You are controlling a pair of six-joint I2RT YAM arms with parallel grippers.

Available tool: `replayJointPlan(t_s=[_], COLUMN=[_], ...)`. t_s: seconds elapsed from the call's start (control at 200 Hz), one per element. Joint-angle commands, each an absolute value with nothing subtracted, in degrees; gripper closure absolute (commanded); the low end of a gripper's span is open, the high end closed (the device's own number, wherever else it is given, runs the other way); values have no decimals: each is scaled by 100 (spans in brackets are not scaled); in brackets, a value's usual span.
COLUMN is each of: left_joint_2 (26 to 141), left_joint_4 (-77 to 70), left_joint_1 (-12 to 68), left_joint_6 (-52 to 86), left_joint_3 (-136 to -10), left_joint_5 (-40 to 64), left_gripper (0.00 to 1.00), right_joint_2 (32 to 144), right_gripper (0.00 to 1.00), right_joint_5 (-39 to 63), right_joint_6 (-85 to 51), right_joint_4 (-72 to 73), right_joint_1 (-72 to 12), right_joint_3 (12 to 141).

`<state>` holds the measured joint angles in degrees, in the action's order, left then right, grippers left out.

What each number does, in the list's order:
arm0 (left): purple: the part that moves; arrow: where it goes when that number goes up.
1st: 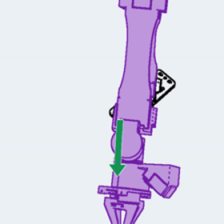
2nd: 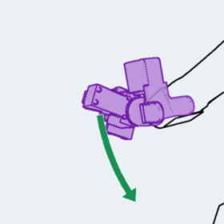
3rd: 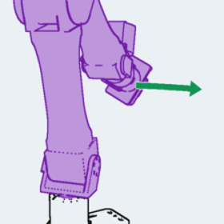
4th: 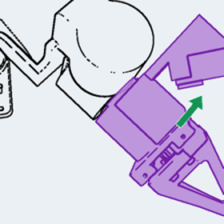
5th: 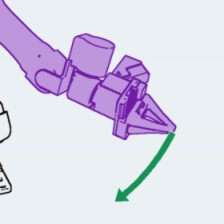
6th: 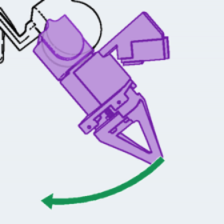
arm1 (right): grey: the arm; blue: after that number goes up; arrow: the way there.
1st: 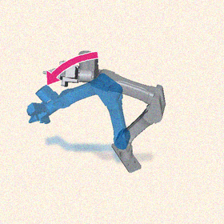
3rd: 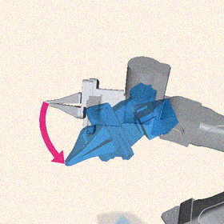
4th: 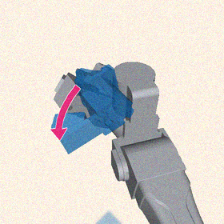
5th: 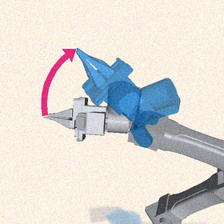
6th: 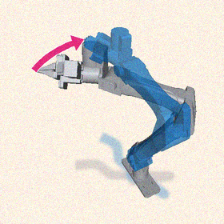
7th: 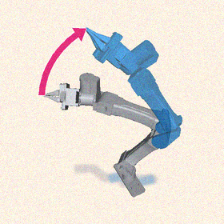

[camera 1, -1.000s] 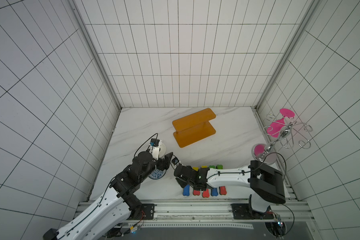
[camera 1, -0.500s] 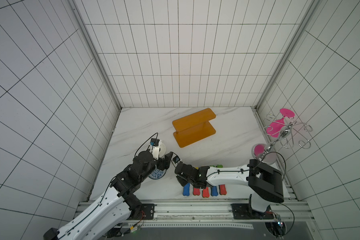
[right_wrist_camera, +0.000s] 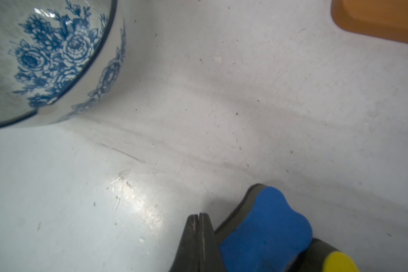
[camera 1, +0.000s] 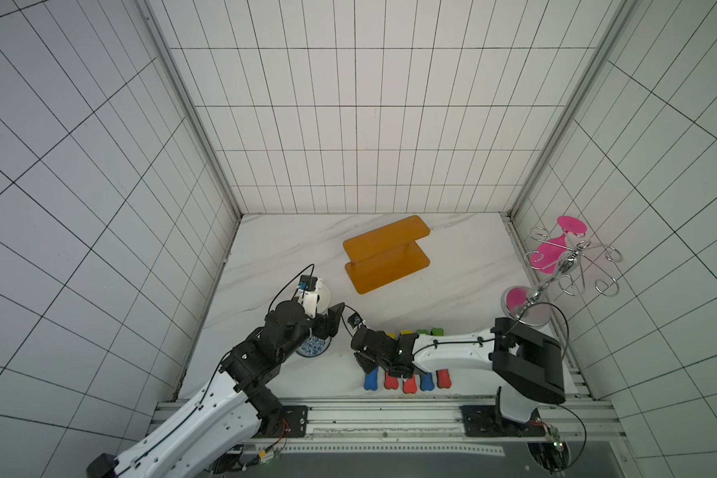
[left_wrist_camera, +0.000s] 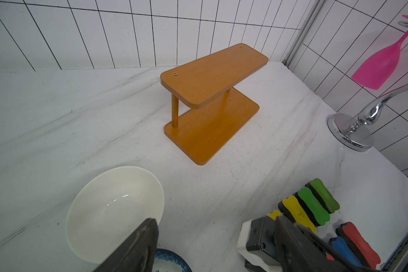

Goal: Remove the whiteboard erasers from the shelf
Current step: Place the whiteboard eraser at the center of the board.

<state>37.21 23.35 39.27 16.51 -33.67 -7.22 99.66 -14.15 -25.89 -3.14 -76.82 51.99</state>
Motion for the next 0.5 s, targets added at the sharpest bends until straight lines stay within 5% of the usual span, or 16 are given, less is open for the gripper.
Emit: replayJointPlan(t_s=[0.0,0.495], left_joint_2=[3736,3607], left_joint_4=[2232,2162], left_joint_1=[3896,3894], left_joint_6=[1686,1654], left_joint_3=[-3333,-3334], left_joint_5=[-652,-718], left_gripper=[19,19], right_joint_2=[9963,9350], right_gripper=[100,96], right_joint_5=[-1442,-1369], right_joint_6=[-2698,-2698], right_joint_4=[-280,-185], right_joint_1=[-7657,-7785], right_joint_3=[5084,5176])
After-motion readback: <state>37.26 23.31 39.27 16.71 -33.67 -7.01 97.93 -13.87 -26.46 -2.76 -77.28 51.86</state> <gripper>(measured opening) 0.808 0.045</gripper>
